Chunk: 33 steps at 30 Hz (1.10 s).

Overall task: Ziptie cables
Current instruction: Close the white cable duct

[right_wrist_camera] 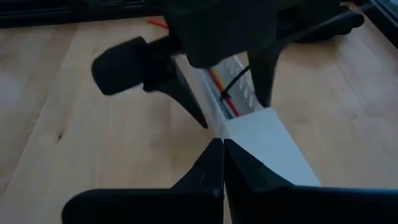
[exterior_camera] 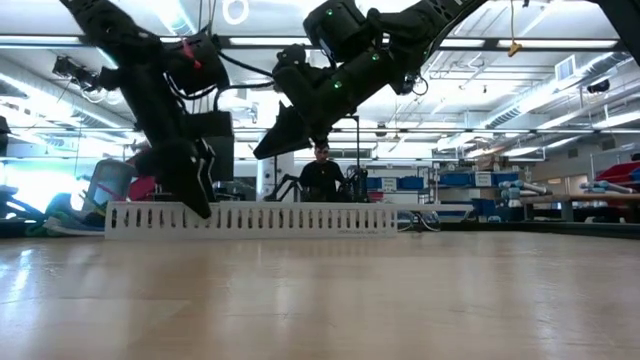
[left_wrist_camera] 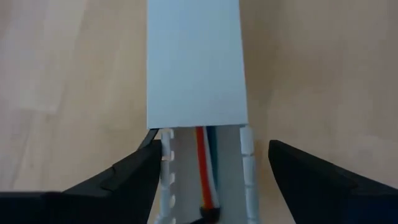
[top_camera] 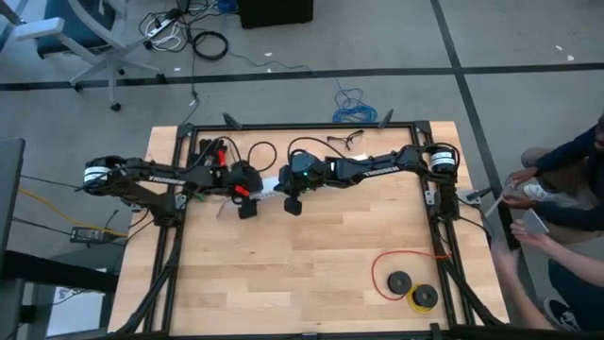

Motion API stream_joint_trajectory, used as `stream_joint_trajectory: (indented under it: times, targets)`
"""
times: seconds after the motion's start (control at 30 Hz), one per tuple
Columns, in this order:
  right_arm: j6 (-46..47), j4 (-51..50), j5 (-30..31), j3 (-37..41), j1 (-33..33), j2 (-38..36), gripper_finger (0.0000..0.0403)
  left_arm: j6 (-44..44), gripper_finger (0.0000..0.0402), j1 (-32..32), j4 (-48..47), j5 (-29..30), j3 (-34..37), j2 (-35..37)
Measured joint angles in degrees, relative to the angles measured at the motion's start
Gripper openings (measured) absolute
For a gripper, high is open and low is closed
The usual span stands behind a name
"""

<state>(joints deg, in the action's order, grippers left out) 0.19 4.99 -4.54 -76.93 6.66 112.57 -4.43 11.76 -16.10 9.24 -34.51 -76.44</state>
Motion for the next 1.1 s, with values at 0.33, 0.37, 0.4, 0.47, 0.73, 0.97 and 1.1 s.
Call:
stream_joint_trajectory:
  times: [0.33,0.37,0.4,0.47,0.73,0.97,1.1]
  targets:
    - [0.00,-0.14,0.00,0.00,-0.39,0.00,0.0000,1.12,0.0290,-0.59,-9.97,-1.34,-4.58,-0.07]
    - [0.00,-0.14,0.03,0.00,-0.49,0.00,0.0000,2.36,0.0288,-0.65,-11.29,0.71,-4.91,-0.04]
    - [-0.10,-0.14,0.06,0.00,-0.56,0.00,0.0000,3.31,0.0286,-0.67,-12.99,2.23,-5.26,0.00]
    - [-0.28,-0.31,0.02,0.00,-0.89,0.00,0.0000,3.59,0.0283,-0.65,-14.42,3.08,-5.61,0.00]
    - [-1.40,-2.69,0.00,0.00,-0.96,0.00,0.0000,4.18,0.0280,-4.06,-10.97,0.76,-5.68,8.75]
    - [-1.95,-3.18,-0.84,0.00,-1.01,-0.01,0.0000,4.71,0.0280,-4.80,-12.15,1.75,-3.48,20.72]
    - [-1.95,-4.18,-0.94,-0.02,-0.99,-0.01,0.0000,5.10,0.0280,-4.81,-10.19,3.39,2.39,27.37]
